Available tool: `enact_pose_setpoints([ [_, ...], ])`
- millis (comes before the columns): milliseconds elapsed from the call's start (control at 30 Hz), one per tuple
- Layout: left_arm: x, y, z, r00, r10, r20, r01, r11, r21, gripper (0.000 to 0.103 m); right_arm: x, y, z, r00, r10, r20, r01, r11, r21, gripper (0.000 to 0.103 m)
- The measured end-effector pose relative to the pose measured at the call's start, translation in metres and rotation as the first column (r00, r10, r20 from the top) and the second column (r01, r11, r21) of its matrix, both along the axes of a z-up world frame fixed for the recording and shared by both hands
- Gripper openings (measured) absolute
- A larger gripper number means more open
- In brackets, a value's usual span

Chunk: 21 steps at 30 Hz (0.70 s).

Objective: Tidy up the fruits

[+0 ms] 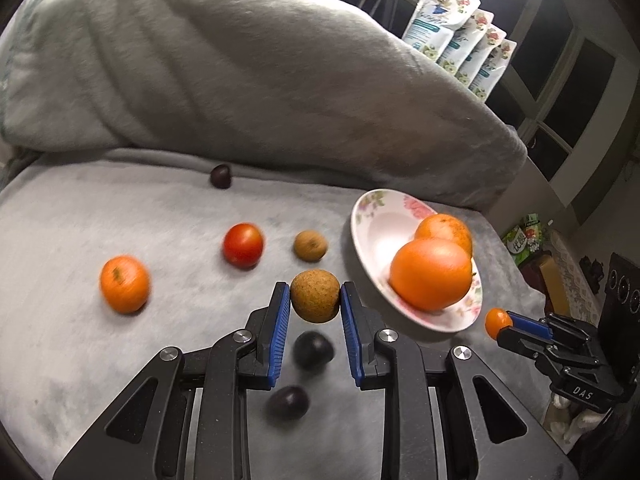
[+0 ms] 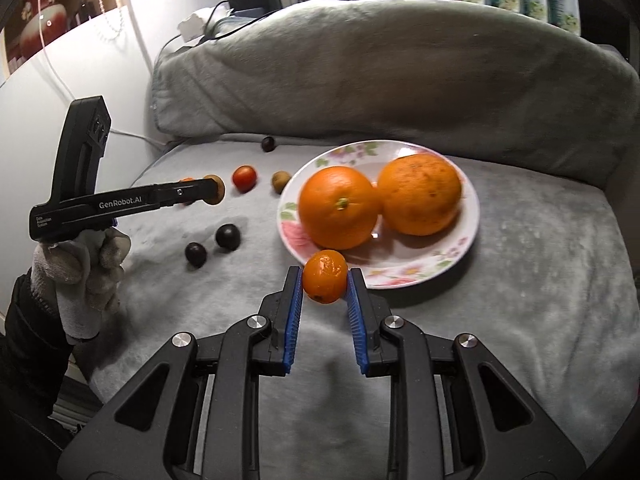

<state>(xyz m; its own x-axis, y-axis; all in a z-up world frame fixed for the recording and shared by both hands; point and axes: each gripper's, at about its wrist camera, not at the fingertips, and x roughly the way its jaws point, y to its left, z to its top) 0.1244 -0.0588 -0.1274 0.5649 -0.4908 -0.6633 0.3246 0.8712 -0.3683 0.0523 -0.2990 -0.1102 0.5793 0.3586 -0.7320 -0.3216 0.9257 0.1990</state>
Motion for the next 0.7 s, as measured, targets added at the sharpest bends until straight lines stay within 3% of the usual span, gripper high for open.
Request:
enact_pose_setpoints([
  [700,0.048,-0.056,0.008,0.996,-0.086,0.006,0.086,0.996,-0.003,0.024,0.015,-0.025,-0.006,0.998,-0.061,0.000,0.061,0.998,-0.012,0.024],
])
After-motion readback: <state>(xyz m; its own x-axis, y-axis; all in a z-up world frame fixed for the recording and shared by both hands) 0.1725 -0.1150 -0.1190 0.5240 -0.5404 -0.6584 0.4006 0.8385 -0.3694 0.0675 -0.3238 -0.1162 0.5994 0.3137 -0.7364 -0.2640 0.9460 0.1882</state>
